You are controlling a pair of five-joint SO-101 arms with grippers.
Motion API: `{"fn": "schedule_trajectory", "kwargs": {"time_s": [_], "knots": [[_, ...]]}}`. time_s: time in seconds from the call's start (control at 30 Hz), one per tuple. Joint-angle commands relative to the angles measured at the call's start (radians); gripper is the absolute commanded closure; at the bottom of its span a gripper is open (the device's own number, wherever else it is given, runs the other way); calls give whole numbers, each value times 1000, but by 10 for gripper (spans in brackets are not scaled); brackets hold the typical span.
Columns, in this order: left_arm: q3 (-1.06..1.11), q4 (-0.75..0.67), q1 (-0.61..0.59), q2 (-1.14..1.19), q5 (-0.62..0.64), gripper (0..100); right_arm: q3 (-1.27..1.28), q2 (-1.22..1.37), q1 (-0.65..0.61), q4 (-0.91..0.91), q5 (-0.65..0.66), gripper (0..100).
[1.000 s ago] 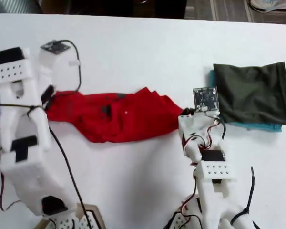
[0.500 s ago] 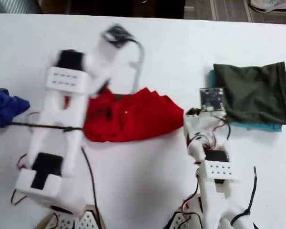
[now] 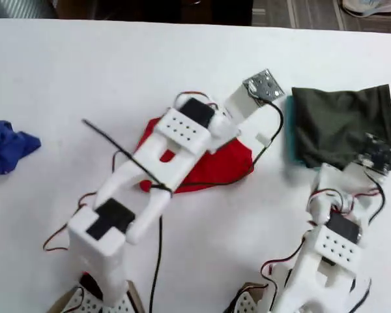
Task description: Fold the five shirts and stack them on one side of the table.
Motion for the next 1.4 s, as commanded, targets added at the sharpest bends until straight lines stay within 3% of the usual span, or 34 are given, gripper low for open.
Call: {"fn": "schedule_trajectory", "kwargs": {"time_s": [0.0, 0.07, 0.17, 0.23, 0.47, 0.57, 0.7, 0.73, 0.87, 1.03, 1.2, 1.37], "knots": [[-16, -66, 20, 31, 11, 972, -46, -73, 15, 56, -8, 975], [-28, -63, 20, 48, 11, 941, -44, -85, 10, 76, -8, 975], [-85, 20, 21, 51, 15, 790, -23, -94, -15, 68, -8, 975], [-148, 87, 14, 43, 15, 751, -8, -93, -48, 68, -8, 975], [-527, 359, -98, 44, 11, 782, 9, -85, -159, 68, 9, 975], [-665, 440, -219, 44, 14, 802, -5, -85, -226, 68, 83, 977], [-736, 539, -433, 51, 32, 988, -92, -51, -311, 76, 101, 977], [-725, 568, -485, 52, 57, 960, -132, -22, -341, 76, 101, 977], [-615, 612, -681, 46, 78, 972, -413, 220, -499, 148, 103, 978], [-429, 535, -865, 17, 78, 972, -941, 702, -736, 427, 103, 977], [-56, 338, -945, -169, 83, 972, -1427, 1104, -891, 627, 103, 977], [568, 0, -982, -499, 84, 972, -1818, 1414, -1010, 751, 103, 977]]}}
